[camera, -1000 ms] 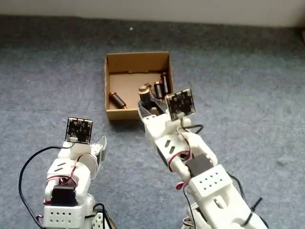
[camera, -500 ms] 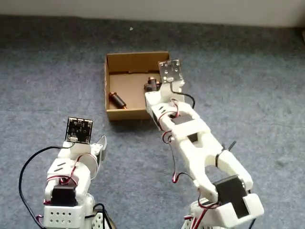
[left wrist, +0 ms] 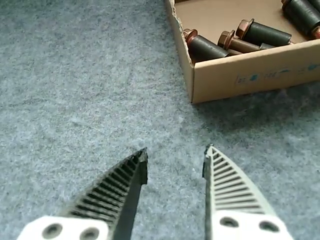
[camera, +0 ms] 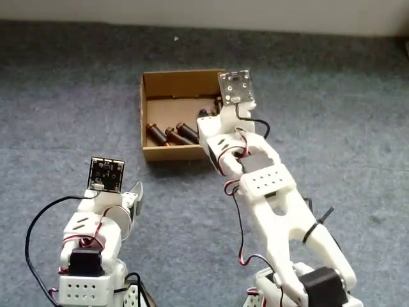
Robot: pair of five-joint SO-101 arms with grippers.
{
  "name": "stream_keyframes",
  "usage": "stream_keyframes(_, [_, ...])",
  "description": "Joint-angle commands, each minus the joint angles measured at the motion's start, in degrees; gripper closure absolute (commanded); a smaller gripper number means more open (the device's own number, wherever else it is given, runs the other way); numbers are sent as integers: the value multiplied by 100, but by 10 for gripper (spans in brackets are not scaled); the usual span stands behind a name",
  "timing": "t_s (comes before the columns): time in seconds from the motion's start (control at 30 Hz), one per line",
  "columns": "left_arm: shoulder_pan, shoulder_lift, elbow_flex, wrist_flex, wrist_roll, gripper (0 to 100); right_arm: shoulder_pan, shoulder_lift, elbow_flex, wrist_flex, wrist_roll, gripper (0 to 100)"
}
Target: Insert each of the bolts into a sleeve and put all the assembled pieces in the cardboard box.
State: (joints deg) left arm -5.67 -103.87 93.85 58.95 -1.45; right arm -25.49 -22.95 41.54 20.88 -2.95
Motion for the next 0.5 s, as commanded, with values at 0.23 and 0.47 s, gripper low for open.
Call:
stream_keyframes(0.23, [-66,-40,-57,-97,-44,797,-189,-1903,-215,2862,26,786])
stream_keyframes(0.47, [-66,-40,-57,-105,-26,797,-180,-3055,1112,3011,44,786])
